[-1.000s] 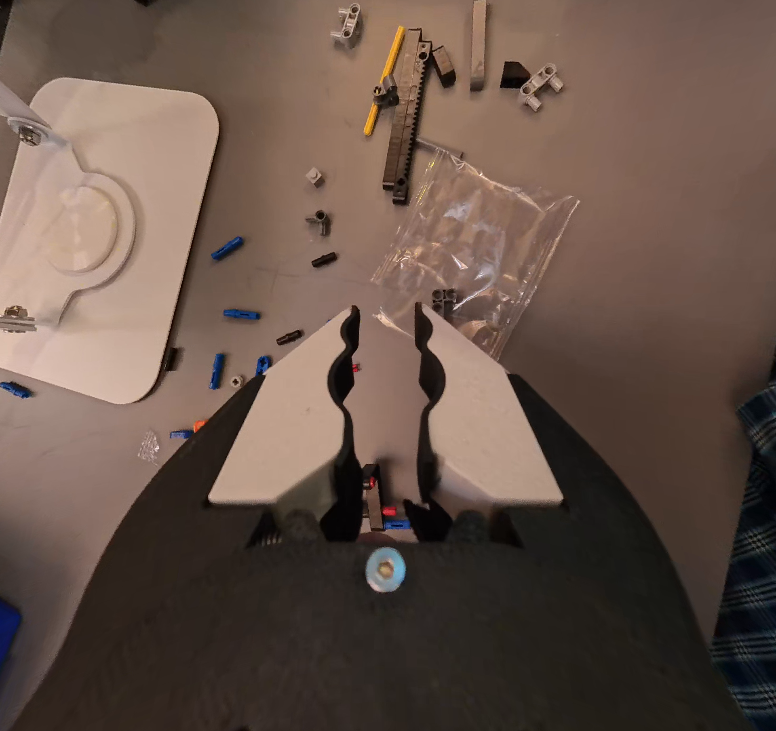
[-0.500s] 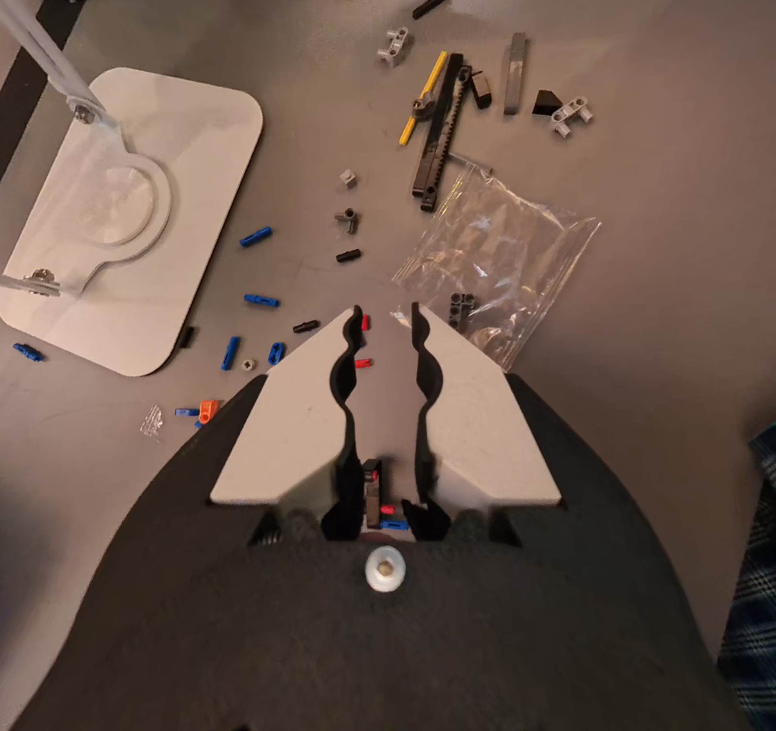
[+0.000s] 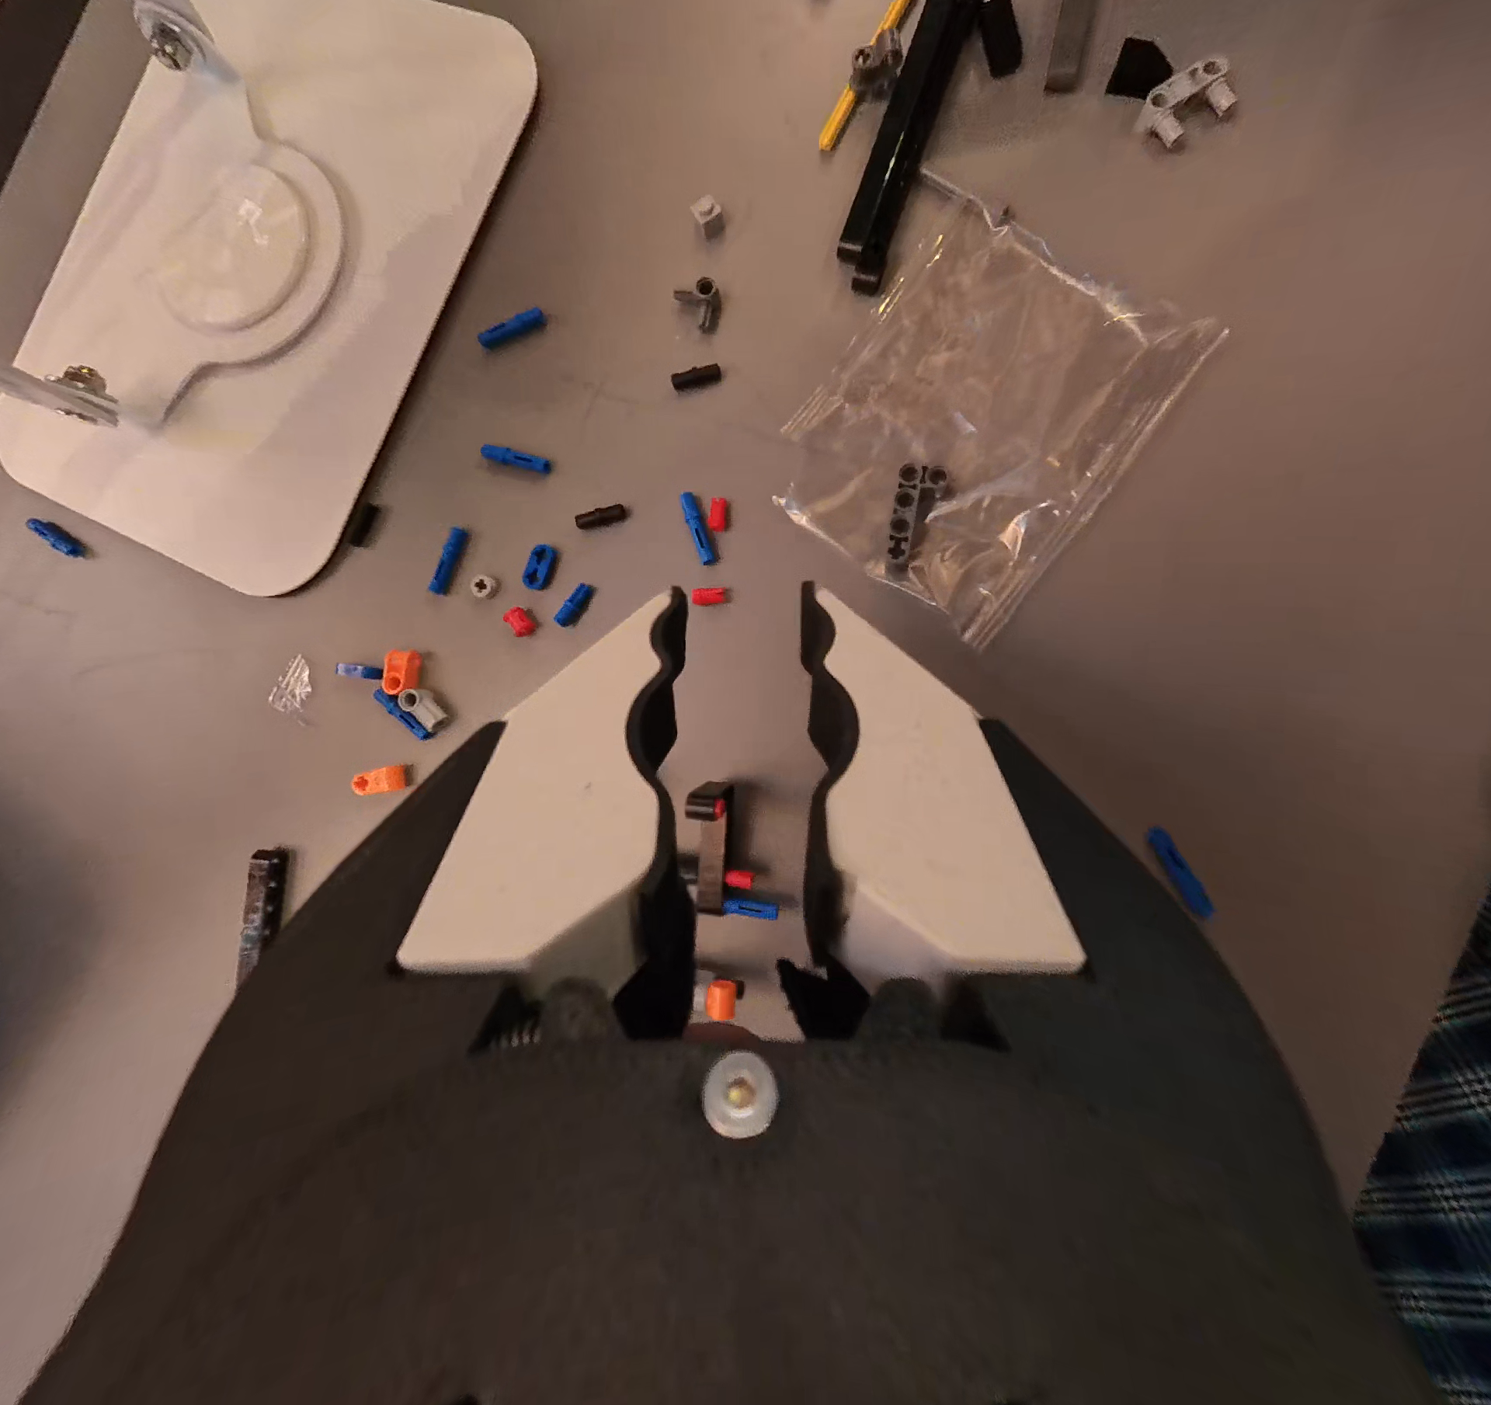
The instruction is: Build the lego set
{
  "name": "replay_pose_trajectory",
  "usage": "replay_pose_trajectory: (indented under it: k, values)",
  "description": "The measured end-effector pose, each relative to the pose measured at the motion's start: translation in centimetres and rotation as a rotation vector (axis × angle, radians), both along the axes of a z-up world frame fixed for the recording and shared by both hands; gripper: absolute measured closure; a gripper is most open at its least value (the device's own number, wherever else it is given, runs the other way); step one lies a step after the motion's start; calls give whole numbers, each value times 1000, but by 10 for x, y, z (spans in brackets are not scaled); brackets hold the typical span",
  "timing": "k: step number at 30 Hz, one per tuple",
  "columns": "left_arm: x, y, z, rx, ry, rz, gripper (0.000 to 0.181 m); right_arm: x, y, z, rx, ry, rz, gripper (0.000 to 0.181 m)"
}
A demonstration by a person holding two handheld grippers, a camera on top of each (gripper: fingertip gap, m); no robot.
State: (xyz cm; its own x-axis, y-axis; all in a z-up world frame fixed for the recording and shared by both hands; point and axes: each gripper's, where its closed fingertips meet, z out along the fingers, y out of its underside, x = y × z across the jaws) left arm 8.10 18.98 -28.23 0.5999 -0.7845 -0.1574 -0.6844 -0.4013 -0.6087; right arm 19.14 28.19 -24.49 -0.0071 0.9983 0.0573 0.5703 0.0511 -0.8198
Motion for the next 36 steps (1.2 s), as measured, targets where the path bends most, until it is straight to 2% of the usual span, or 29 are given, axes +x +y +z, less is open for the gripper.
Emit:
replay_pose_trajectory:
  k: [5,18,24,30,36]
  values:
    - [7,6,-5,-9,6,-4,156,-14,-9,-22,-30,-33,27,176]
    - [62,64,-16,17,32,-93,155,-9,5,-57,-88,-125,-2,176]
    - [78,90,-30,-15,80,-121,160,-10,5,-70,-101,-169,-60,176]
    - [89,101,-42,-24,107,-147,163,-9,7,-70,-102,-165,-73,176]
    - [97,104,-43,-36,69,-72,175,-8,9,-72,-94,-165,-81,176]
